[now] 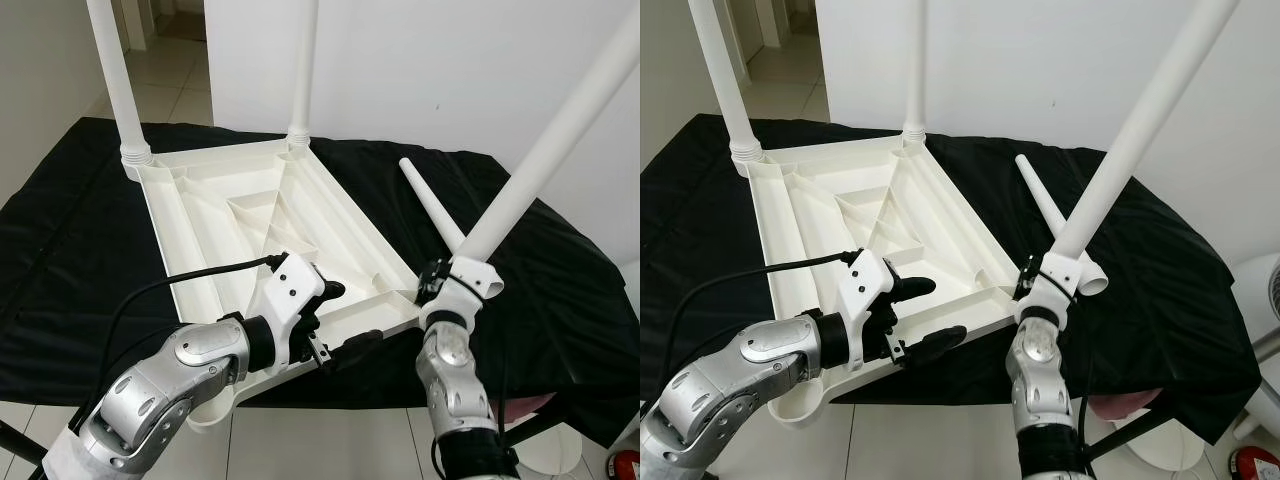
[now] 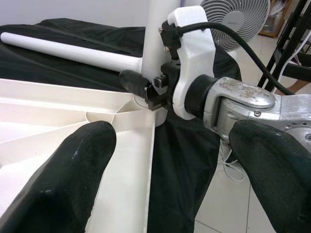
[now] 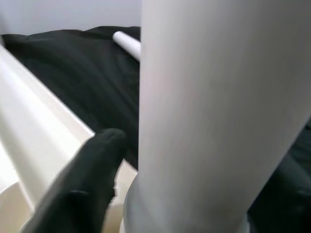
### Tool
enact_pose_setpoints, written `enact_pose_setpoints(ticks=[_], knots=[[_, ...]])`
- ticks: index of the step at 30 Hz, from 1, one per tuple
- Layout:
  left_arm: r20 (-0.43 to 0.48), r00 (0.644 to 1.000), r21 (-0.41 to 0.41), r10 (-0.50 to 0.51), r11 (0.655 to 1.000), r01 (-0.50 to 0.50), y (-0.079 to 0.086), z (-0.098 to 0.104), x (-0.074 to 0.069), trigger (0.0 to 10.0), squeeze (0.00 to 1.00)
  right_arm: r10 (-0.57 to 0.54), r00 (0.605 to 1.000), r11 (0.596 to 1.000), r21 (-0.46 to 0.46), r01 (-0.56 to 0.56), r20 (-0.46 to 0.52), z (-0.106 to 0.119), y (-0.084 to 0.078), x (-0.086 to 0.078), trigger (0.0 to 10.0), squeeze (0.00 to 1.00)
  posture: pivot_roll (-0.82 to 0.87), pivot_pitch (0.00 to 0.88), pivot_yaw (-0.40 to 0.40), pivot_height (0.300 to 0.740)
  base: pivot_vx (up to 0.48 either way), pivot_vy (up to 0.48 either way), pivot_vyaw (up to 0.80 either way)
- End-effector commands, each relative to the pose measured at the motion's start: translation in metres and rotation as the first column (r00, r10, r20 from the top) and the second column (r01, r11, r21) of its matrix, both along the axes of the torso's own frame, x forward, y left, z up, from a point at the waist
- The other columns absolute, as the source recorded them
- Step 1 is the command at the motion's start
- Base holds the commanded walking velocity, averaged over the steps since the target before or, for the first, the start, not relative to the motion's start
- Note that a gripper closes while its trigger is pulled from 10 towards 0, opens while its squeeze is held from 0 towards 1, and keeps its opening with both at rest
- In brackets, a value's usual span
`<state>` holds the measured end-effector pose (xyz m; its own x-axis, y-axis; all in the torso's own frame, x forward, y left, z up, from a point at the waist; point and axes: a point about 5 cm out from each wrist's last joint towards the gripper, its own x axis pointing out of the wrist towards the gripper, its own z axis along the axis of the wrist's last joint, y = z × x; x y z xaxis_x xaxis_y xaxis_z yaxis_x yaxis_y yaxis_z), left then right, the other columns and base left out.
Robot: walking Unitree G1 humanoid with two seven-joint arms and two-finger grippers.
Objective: Building children table
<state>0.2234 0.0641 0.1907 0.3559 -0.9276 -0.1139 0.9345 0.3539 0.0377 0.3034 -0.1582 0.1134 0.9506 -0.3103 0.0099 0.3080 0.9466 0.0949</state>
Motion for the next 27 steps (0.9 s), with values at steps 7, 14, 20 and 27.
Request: enact_pose_setpoints(ticks=[7,14,20,27], knots=[[0.008,0.995,0.005,-0.101,0.995,0.101,-0.004,0.002,-0.005,10.0,0.0,0.157,0.986,0.987,-0.028,-0.156,0.061,0.01,-0.017,0.008,10.0,1.0,0.02,0.0,-0.098,0.74,0.0,0.0,0.0],[0.01,0.995,0.007,-0.097,0.995,0.097,-0.003,0.002,-0.005,10.0,0.0,0.303,0.95,0.952,-0.066,-0.298,0.077,0.018,-0.029,0.011,10.0,0.61,0.02,0.0,-0.087,0.74,0.0,0.0,0.0],[0.01,0.995,0.01,-0.096,0.995,0.096,-0.002,0.003,-0.004,10.0,0.0,0.495,0.867,0.865,-0.122,-0.487,0.052,0.02,-0.034,0.012,10.0,0.0,0.03,0.0,-0.08,0.74,0.0,0.0,0.0],[0.011,0.995,0.014,-0.097,0.995,0.097,-0.001,0.004,-0.003,10.0,0.0,0.658,0.753,0.742,-0.156,-0.652,-0.018,0.017,-0.04,0.014,10.0,0.0,0.03,0.0,-0.071,0.74,0.0,0.0,0.0]])
